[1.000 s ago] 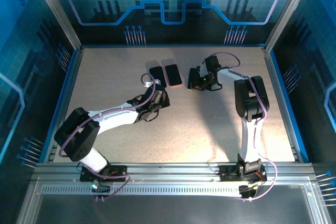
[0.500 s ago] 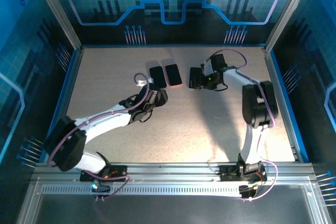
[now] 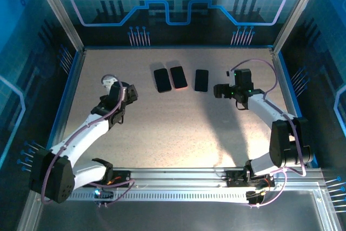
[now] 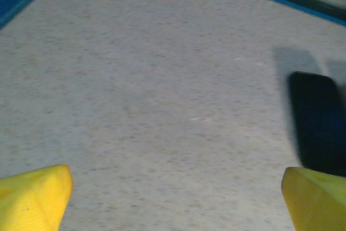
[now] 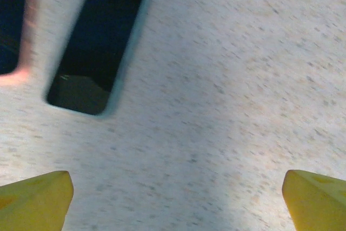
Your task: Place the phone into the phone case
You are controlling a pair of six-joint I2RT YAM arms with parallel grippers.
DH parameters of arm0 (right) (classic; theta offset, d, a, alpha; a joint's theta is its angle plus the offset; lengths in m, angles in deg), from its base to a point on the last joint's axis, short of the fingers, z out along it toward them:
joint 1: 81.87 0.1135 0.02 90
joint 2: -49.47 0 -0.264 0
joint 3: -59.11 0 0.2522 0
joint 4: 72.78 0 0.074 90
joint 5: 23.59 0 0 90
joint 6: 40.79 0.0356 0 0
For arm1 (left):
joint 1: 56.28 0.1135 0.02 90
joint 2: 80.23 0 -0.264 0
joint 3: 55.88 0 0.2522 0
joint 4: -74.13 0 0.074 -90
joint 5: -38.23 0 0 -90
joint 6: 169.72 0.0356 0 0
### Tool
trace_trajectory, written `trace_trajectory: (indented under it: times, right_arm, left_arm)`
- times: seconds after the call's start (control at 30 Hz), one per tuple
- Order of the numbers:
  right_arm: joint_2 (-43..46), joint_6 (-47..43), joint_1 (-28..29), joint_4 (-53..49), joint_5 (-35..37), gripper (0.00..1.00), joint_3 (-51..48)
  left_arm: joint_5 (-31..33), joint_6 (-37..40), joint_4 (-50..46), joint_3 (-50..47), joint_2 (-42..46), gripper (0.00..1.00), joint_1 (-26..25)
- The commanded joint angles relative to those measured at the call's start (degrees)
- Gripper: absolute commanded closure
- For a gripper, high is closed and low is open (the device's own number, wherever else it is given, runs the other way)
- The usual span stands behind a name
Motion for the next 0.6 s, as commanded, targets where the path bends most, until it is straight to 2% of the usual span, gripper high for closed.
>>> trace_trajectory:
  times: [0.0,0.07,0.17,0.3,0.43,0.57]
  right_arm:
    - [-0.25,-3.23,-0.58,9.43,7.83,0.00,-4.50]
    - [-0.54,-3.87,-0.66,14.94,8.69,0.00,-7.04]
    - [-0.90,-5.93,-0.66,28.41,8.85,0.00,-12.51]
    - [-3.19,-7.95,-0.67,40.58,10.41,0.00,-17.23]
    - [-2.48,-8.13,-0.69,43.74,9.69,0.00,-19.28]
    - [-1.33,-7.77,-1.49,49.16,7.58,0.00,-22.84]
  left_arm:
    - [0.97,6.88,5.89,-4.69,2.32,0.01,3.60]
    - [0.09,9.33,10.34,-7.42,2.93,0.01,5.53]
    - [-0.32,13.74,17.71,-11.24,3.02,0.01,6.88]
    - [-2.12,19.88,32.66,-16.75,-0.01,0.01,7.74]
    - [-3.97,25.85,46.99,-19.88,-6.39,0.01,7.99]
    - [-7.10,27.40,63.34,-22.11,-14.13,0.01,8.89]
